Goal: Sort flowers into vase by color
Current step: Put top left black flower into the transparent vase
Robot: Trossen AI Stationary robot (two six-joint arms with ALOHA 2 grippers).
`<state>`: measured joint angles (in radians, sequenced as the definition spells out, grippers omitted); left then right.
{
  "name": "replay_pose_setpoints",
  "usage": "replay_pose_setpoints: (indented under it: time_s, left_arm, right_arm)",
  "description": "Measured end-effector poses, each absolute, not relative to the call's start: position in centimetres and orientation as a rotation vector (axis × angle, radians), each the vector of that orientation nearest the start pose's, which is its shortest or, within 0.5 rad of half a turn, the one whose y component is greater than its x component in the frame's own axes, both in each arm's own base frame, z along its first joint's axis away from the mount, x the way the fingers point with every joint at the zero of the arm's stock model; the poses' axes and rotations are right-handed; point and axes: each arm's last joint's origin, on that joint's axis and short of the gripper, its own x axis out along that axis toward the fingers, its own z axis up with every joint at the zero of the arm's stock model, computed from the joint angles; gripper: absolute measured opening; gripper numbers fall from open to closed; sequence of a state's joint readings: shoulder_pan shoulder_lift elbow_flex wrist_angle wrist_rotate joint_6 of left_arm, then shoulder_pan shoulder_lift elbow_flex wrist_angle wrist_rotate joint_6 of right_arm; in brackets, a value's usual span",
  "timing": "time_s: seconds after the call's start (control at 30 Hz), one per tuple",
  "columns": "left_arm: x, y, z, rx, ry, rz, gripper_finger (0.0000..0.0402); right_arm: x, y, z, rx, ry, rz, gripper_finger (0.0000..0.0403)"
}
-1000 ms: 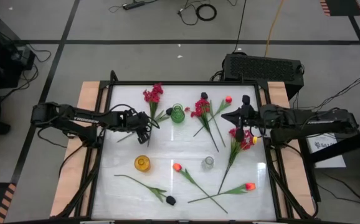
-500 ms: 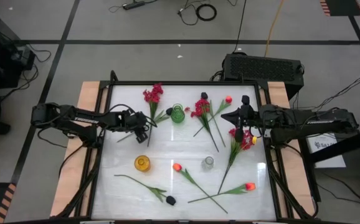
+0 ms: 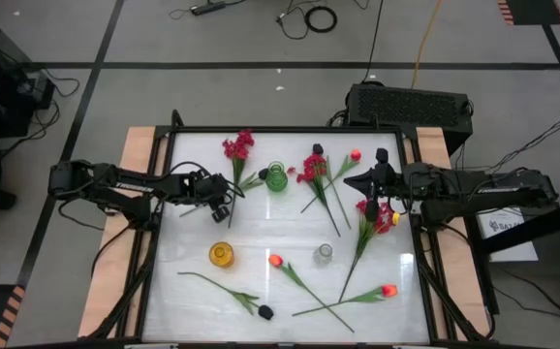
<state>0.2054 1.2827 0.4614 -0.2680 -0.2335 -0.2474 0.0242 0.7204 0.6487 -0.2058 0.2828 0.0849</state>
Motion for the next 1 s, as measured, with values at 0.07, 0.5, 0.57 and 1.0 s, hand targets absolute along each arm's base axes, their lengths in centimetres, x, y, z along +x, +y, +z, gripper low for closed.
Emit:
replay_pose_setpoints:
  time_s: [0.07, 0.5, 0.57, 1.0]
  left_arm:
    - [19.4, 4.7, 13.3, -0.201, 1.045, 0.525, 0.0031]
    - [19.0, 4.6, 15.4, -0.214, 0.97, 0.528, 0.0003]
    - [18.9, 4.5, 16.8, -0.213, 0.943, 0.527, 0.0002]
    - [15.9, 4.3, 26.8, -0.153, 0.556, 0.614, 0.0001]
  right_arm:
    - [16.2, -0.4, 29.4, 0.041, 0.264, -0.268, 0.0004]
    - [16.2, -0.4, 29.4, 0.042, 0.264, -0.268, 0.0004]
    - [16.2, -0.4, 29.4, 0.042, 0.265, -0.268, 0.0004]
    - [16.2, -0.4, 29.3, 0.054, 0.275, -0.27, 0.0004]
